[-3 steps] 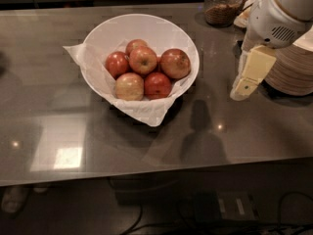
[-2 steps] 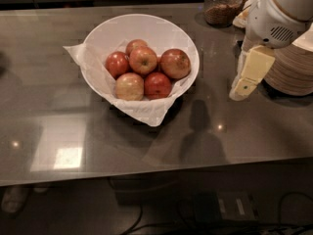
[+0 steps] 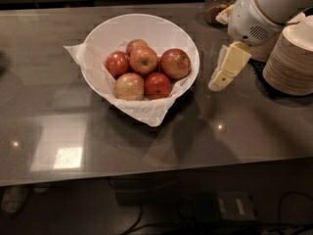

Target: Pick apple from white bowl

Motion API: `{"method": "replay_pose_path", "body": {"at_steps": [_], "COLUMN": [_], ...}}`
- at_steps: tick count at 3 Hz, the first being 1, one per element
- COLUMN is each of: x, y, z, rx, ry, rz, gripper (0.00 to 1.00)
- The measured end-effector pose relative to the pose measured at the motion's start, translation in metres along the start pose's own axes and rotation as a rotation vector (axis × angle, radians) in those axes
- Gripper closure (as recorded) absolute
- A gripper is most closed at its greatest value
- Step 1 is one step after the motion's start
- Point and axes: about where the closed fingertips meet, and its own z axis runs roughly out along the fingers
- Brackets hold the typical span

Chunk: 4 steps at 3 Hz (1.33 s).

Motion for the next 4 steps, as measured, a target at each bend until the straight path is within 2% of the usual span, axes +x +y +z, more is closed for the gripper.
{"method": "replay_pose_path", "body": {"at_steps": [2, 3, 4], "x": [-0.021, -0.026, -0.034], "y": [-0.018, -0.023, -0.026], "z": [0.037, 0.048, 0.053], "rx": [-0.007, -0.012, -0.019], "ry": [-0.123, -0.156, -0.181], "rz": [-0.008, -0.012, -0.029], "gripper": [0.33, 0.35, 0.32]}}
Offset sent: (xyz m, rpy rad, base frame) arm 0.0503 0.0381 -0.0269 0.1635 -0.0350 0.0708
